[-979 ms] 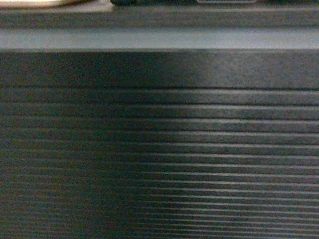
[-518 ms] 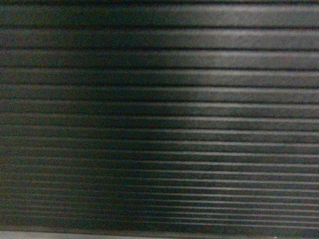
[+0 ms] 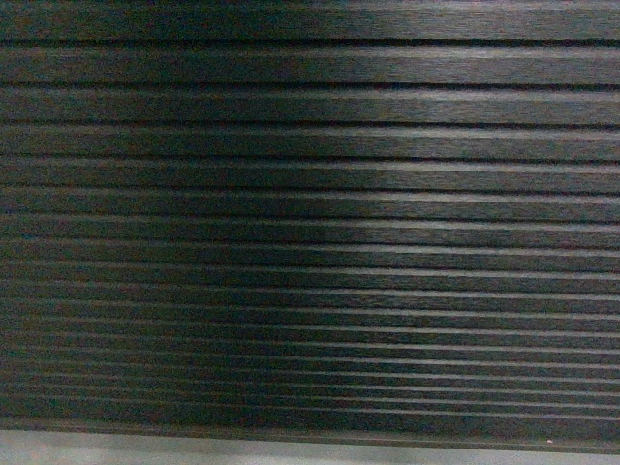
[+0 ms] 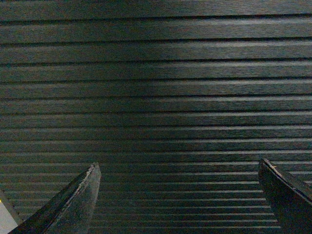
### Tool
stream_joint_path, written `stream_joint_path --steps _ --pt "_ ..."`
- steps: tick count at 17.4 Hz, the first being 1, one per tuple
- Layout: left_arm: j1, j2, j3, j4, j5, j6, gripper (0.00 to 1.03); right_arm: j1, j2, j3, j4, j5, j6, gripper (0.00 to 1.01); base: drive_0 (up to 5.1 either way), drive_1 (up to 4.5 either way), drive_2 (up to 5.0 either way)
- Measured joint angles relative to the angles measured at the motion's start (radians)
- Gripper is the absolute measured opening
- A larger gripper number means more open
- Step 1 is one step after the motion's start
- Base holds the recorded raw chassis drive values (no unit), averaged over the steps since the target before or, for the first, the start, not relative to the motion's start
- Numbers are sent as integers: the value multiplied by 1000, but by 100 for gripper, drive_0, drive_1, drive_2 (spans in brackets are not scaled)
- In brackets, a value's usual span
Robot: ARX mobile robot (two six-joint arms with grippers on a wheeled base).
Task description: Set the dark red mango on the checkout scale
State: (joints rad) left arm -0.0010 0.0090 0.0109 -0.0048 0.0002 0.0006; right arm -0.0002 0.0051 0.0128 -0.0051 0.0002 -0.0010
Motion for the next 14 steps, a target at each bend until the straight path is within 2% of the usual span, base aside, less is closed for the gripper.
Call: stream_joint_path --steps 14 --pt "0 0 0 1 0 0 98 0 0 0 0 0 0 98 0 0 0"
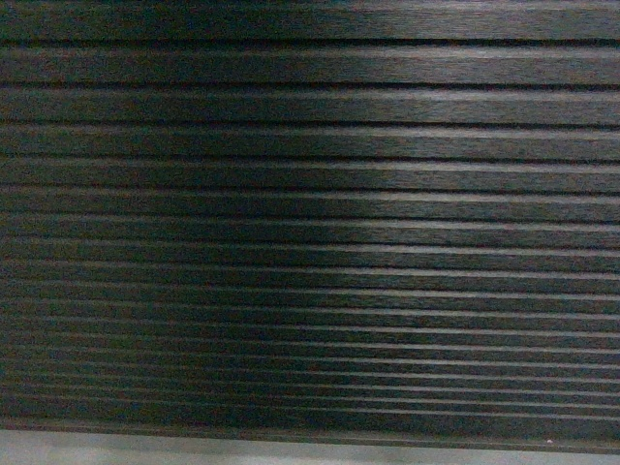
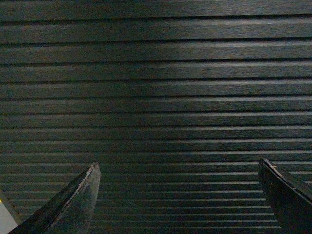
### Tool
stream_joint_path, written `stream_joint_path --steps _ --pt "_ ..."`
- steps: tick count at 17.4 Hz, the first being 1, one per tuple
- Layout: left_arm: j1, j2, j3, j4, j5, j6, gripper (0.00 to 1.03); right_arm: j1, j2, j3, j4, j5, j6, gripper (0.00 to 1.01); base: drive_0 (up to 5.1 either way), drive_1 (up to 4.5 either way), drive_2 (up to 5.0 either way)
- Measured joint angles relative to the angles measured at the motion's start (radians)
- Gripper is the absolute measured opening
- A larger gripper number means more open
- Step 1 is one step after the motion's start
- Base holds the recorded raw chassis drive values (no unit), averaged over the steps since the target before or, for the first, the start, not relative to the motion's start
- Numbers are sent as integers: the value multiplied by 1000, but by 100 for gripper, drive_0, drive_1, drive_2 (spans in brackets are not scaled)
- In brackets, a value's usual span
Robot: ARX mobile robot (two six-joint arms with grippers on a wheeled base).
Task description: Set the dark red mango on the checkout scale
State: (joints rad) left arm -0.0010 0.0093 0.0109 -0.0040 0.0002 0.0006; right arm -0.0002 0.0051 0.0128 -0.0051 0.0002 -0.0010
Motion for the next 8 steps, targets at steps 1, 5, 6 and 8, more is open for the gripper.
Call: stream_joint_path --steps 1,5,6,8 --pt "0 0 0 0 0 0 98 0 0 0 0 0 0 98 0 0 0" --pt "0 0 0 0 0 0 98 0 0 0 0 0 0 98 0 0 0" --pt "0 0 0 0 0 0 98 0 0 0 0 0 0 98 0 0 0" --pt "0 0 0 0 0 0 98 0 0 0 0 0 0 98 0 0 0"
